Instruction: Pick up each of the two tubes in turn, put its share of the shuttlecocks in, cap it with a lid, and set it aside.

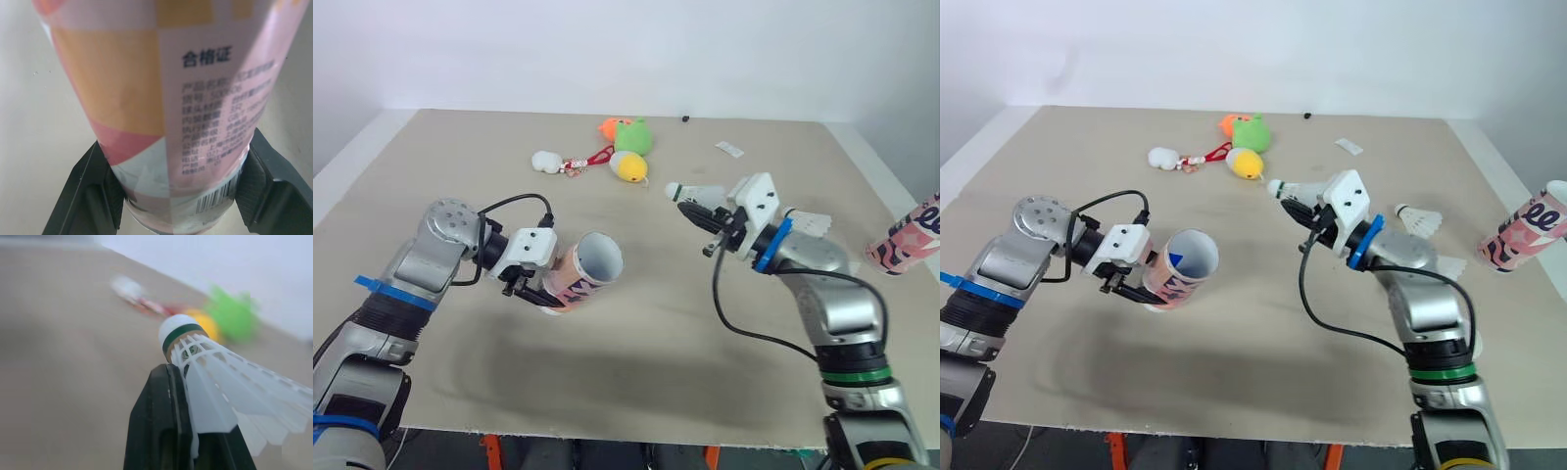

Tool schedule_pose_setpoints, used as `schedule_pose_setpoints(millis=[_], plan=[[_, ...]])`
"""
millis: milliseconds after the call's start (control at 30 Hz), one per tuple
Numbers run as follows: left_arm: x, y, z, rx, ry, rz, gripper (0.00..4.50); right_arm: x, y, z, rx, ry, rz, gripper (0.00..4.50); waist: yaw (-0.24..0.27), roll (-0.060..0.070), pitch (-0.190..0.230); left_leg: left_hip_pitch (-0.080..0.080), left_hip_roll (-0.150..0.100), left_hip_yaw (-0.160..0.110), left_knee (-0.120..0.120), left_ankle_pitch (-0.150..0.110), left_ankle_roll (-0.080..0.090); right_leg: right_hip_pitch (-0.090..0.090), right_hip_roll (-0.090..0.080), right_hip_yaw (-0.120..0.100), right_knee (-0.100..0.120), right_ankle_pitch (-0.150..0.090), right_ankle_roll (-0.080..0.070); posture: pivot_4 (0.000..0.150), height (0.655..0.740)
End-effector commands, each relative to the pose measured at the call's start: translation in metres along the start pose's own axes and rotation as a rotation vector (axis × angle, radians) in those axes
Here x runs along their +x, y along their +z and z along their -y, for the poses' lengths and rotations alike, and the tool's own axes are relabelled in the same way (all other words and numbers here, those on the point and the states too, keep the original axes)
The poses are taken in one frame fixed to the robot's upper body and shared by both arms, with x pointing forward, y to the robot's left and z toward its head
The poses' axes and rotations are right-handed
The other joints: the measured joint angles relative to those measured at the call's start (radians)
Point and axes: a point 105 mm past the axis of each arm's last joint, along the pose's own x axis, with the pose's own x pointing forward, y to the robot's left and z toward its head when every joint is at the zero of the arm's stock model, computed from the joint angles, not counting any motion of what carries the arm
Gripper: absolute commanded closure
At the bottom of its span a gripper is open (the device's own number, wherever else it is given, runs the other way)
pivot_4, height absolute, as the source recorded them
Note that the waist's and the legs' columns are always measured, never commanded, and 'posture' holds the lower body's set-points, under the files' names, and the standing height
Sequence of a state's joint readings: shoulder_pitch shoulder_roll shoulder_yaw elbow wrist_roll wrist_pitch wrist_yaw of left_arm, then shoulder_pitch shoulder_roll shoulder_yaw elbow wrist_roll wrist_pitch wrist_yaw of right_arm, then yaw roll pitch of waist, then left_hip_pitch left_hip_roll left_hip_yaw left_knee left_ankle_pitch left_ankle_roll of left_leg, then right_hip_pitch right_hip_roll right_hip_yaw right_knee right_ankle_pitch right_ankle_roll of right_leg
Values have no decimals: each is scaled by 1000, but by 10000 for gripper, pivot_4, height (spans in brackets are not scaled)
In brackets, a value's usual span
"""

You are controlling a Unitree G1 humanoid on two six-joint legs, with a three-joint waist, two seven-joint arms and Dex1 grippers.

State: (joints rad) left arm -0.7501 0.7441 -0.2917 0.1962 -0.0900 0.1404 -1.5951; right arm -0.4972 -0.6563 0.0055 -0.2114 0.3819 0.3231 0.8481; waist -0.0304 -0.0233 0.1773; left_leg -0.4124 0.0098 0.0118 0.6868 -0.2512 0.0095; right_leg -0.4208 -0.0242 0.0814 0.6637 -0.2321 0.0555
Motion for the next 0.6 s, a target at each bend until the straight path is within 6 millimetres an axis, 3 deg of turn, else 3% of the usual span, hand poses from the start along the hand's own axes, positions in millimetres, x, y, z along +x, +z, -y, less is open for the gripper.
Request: schedule_pose_setpoints(millis=[33,167,433,600], plan=[[3,-1,2,-6,-29,-5,20325,-7,31,-32,-77,252,21,44668,0,-1,-1,1,1,0,0,0,0,1,1,-1,0,0,-1,1500,7323],[5,0,0,-5,-35,-4,20325,8,56,-54,-188,434,42,44668,0,0,0,3,2,1,0,0,1,2,2,-1,0,0,-1,1500,7323],[5,1,-2,-5,-31,-3,20325,37,56,-74,-329,606,16,44668,7,0,0,2,2,1,1,1,1,1,1,-1,0,0,-2,1500,7323],[4,1,-2,-7,-27,-1,20325,50,50,-76,-343,649,-5,44668,8,0,0,-1,1,0,1,1,1,-2,1,-2,1,0,-3,1500,7323]])
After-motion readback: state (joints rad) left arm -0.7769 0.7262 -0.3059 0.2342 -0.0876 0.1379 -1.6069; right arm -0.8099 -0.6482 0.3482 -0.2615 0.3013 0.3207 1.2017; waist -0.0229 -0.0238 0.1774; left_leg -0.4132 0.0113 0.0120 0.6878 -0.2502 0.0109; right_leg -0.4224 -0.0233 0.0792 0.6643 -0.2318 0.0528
